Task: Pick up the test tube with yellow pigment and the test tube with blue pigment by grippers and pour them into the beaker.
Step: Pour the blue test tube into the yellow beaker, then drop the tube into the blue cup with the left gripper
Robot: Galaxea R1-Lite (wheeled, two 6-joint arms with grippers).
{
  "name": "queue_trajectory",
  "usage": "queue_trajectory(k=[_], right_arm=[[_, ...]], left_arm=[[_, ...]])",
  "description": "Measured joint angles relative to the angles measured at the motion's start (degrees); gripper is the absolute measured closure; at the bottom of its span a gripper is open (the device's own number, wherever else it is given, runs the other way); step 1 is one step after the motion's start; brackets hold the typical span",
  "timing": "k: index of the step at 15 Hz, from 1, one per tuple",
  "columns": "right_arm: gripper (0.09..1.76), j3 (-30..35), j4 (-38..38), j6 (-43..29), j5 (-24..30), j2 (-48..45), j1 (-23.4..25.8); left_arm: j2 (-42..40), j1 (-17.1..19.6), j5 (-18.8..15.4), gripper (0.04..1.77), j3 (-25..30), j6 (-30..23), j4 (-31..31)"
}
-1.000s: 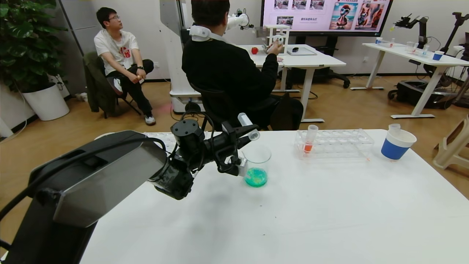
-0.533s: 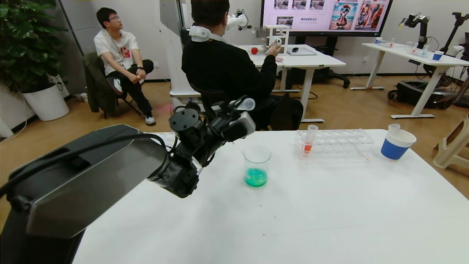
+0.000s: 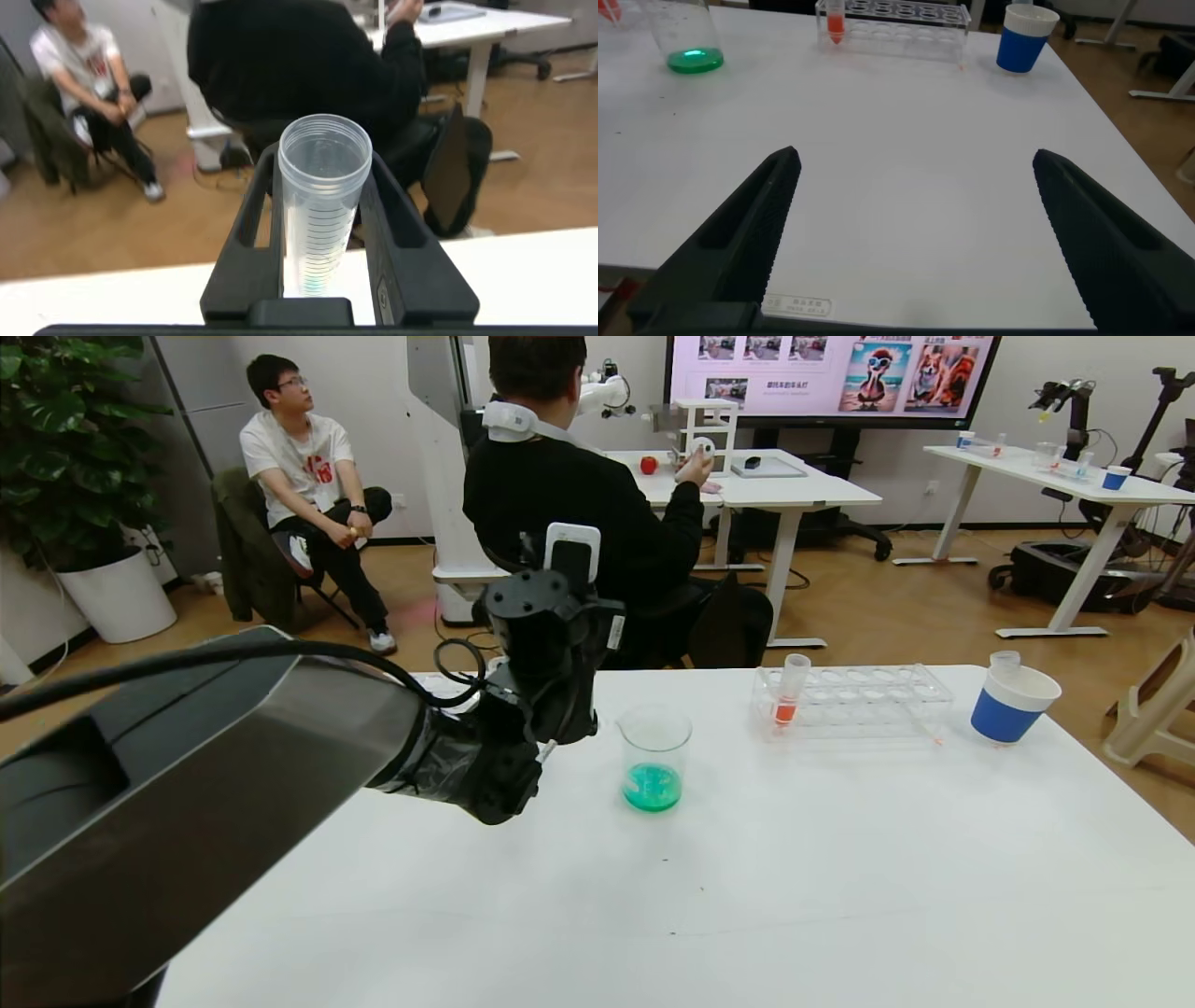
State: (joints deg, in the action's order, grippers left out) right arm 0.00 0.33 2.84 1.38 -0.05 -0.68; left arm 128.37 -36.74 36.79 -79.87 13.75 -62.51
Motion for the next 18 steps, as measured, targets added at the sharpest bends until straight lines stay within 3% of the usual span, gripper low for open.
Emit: queue_trajectory(k=[4,10,12,14,18], right_arm=[[0.11,0.0,0.0,0.0,0.0,0.0,0.0],[0.11,0.0,0.0,0.0,0.0,0.0,0.0],[0.11,0.0,0.0,0.0,0.0,0.0,0.0],[0.11,0.0,0.0,0.0,0.0,0.0,0.0],[0.11,0.0,0.0,0.0,0.0,0.0,0.0]], left_arm=[[-4.6,-0.9,3.5,1.3,-0.5,-17.7,20.6],[-8.8,-0.1,3.3,1.3,1.0,-19.2,22.3],[-10.3,3.4,2.2,1.3,2.6,-19.0,22.3],[-11.8,9.2,0.7,1.3,4.4,-19.0,21.9],[-15.2,23.8,-7.9,1.3,11.0,-19.0,21.3]])
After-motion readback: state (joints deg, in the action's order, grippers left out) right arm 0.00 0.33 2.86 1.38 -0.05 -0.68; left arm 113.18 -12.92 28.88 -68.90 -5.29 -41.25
